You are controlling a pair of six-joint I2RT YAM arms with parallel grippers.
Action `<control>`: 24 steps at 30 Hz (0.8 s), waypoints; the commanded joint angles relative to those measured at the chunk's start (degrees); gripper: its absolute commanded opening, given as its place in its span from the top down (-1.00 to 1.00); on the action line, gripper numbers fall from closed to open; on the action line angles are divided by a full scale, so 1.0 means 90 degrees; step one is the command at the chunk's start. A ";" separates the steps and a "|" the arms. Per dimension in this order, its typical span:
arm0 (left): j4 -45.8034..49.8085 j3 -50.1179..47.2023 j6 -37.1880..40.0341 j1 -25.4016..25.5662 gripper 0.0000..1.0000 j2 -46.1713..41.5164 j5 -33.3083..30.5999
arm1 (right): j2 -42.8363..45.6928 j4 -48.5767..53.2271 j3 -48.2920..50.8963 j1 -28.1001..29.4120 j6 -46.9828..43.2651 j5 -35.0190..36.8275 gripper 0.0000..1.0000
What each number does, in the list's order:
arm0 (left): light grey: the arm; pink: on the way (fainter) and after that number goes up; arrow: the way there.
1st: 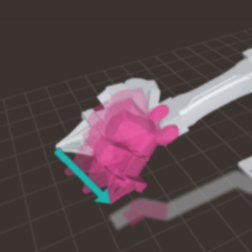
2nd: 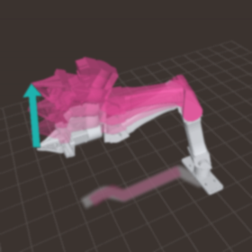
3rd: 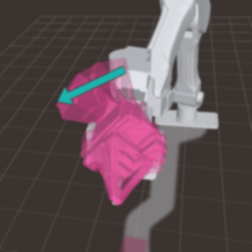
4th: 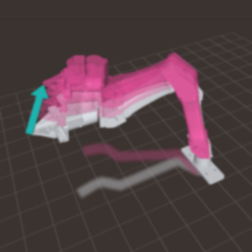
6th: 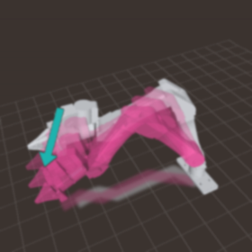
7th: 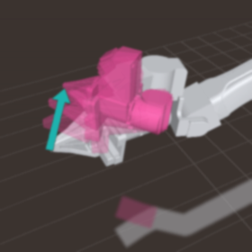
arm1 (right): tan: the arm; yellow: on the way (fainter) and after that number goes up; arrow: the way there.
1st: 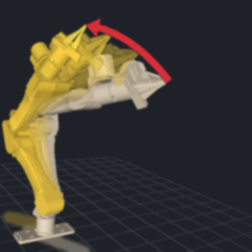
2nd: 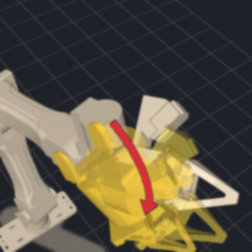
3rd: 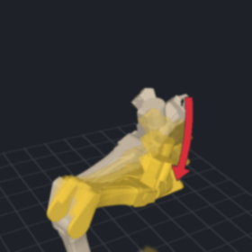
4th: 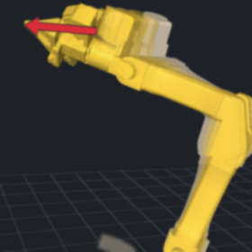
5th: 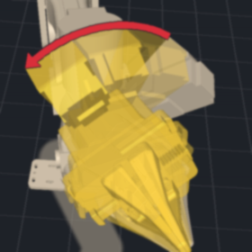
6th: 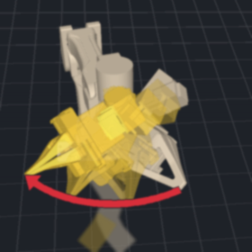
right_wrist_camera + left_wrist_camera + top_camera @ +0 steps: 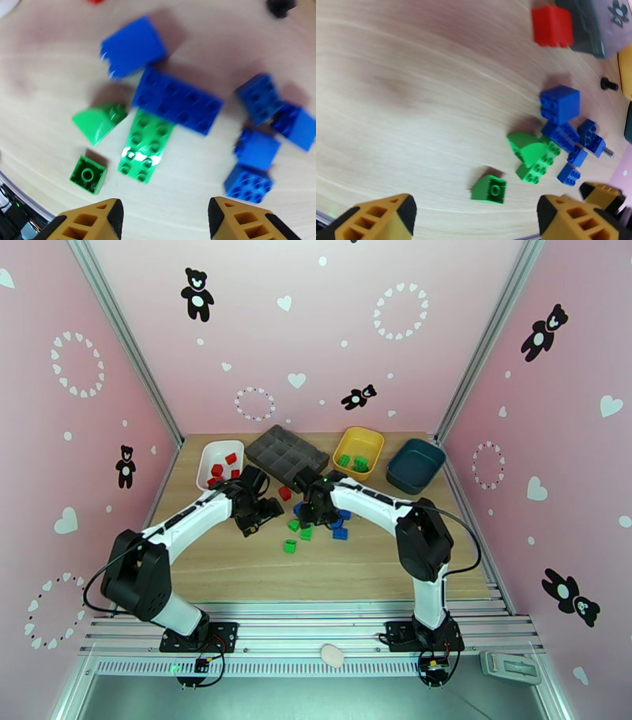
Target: Sort the legos into containers by color
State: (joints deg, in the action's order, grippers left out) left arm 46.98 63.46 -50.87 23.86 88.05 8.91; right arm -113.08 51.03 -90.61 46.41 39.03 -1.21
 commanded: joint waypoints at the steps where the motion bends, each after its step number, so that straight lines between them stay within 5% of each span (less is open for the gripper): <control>1: -0.0126 -0.0164 -0.0093 -0.0102 -0.73 -0.0228 -0.0144 | -0.0267 -0.0115 0.0063 0.0139 0.0190 -0.0119 -0.23; 24: -0.0255 -0.0499 0.0080 -0.0322 -0.73 -0.0425 0.0108 | -0.1813 0.0611 -0.1363 0.0361 0.0342 0.0162 -0.14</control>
State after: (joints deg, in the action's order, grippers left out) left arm 45.45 59.11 -51.05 21.47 84.84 8.75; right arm -127.07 53.08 -100.40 49.12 41.60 -1.39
